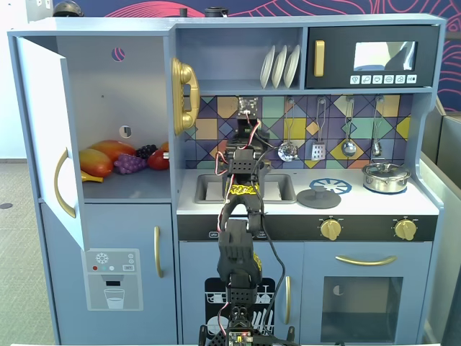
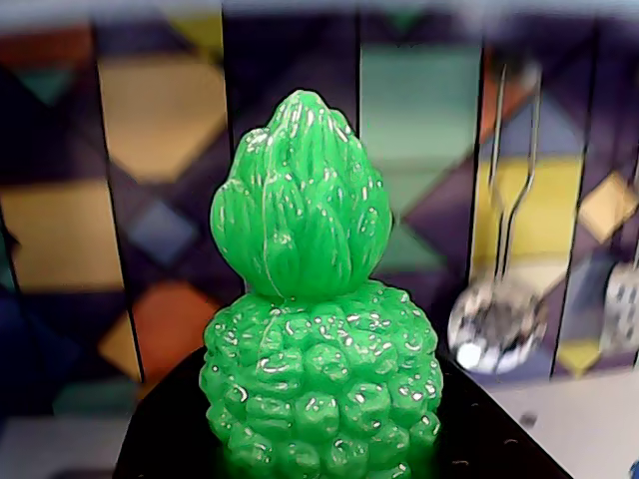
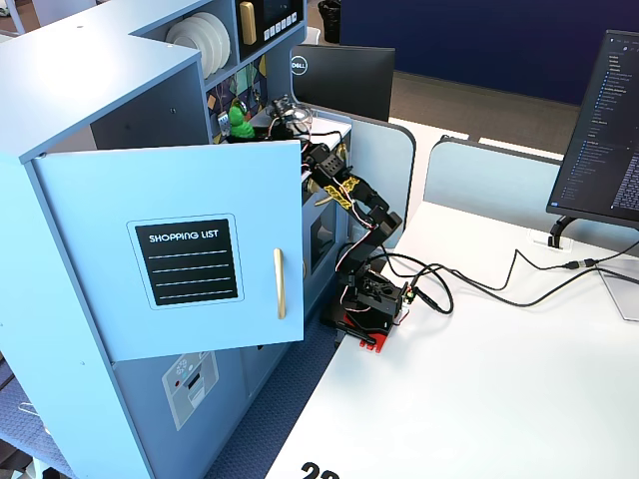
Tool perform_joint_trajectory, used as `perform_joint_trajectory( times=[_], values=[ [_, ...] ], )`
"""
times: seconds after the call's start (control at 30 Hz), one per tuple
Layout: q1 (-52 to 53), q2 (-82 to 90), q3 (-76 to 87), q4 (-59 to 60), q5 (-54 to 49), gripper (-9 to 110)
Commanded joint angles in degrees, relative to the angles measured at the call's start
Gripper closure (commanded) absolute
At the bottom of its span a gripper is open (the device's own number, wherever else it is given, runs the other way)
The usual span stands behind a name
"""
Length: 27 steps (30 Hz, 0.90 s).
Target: Pick up the green pineapple from the left cabinet and place it in the gray recipient
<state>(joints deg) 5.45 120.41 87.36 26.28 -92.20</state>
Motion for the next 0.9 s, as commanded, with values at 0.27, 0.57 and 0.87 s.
perform_joint_trajectory(
  times=[0.27,0.57,0.87],
  values=[
    [-0.62,-9.49,-5.45,-1.58,-0.44,89],
    [-1.05,-8.61,-7.91,3.43,0.97,69],
    [-3.52,12.22,-19.95,43.07,-2.72,76]
  ],
)
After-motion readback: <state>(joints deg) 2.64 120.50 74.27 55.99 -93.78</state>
